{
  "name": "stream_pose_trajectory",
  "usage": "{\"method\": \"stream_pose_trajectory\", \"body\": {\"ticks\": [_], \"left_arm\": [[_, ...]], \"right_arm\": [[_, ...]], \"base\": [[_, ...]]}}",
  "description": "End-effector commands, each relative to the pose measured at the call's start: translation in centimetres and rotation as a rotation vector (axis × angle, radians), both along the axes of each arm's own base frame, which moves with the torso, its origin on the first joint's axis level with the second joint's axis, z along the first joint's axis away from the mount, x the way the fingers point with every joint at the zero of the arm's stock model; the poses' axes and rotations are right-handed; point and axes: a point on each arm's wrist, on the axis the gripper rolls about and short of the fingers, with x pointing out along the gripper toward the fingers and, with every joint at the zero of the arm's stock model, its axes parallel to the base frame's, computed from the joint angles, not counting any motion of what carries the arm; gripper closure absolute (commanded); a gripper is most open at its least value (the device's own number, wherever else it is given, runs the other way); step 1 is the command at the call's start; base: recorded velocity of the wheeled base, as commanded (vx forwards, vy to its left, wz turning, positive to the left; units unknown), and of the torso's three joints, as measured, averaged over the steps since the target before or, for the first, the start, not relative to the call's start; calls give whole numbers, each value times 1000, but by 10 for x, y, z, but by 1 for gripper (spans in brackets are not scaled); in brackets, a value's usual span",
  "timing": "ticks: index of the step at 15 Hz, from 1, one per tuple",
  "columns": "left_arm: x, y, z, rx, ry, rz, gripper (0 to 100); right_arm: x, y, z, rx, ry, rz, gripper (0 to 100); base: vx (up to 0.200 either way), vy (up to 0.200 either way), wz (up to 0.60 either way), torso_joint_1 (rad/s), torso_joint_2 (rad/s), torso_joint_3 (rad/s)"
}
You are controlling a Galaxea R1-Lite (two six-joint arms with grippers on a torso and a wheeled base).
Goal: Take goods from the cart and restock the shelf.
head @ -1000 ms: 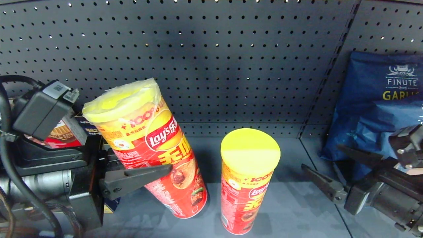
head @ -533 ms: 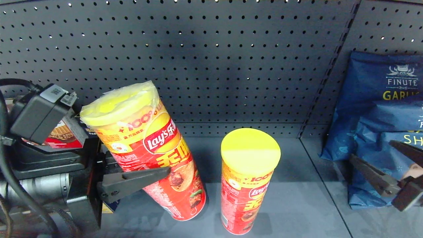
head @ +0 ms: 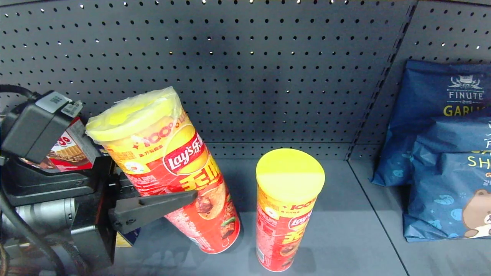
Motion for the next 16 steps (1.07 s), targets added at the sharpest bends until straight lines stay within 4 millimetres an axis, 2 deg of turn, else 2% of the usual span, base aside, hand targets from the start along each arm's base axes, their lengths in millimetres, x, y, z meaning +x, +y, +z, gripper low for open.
{"method": "stream_pose_trajectory", "body": {"ticks": [1,4,5,7,8,10,16], "left_arm": [[0,0,-1,2,3,-2,100],[-4,1,0,-2,-4,-5,100],[-5,2,0,-3,-5,-5,100],[-6,2,0,-3,-7,-7,100],[-6,2,0,-4,-8,-8,100],[-8,2,1,-7,-13,-10,100],[-12,2,2,-6,-11,-22,100]], "right_arm": [[-35,-9,-21,69,-113,-270,0],[-31,-8,-34,85,-58,-217,0],[-31,-6,-40,64,7,-163,0],[-30,-3,-43,56,32,-18,0],[-30,1,-45,51,62,142,0],[-30,3,-47,51,79,249,0],[-30,2,-51,115,129,224,0]], "base": [[0,0,0,0,0,0],[0,0,0,0,0,0],[0,0,0,0,0,0],[0,0,0,0,0,0],[0,0,0,0,0,0],[0,0,0,0,0,0],[0,0,0,0,0,0]]}}
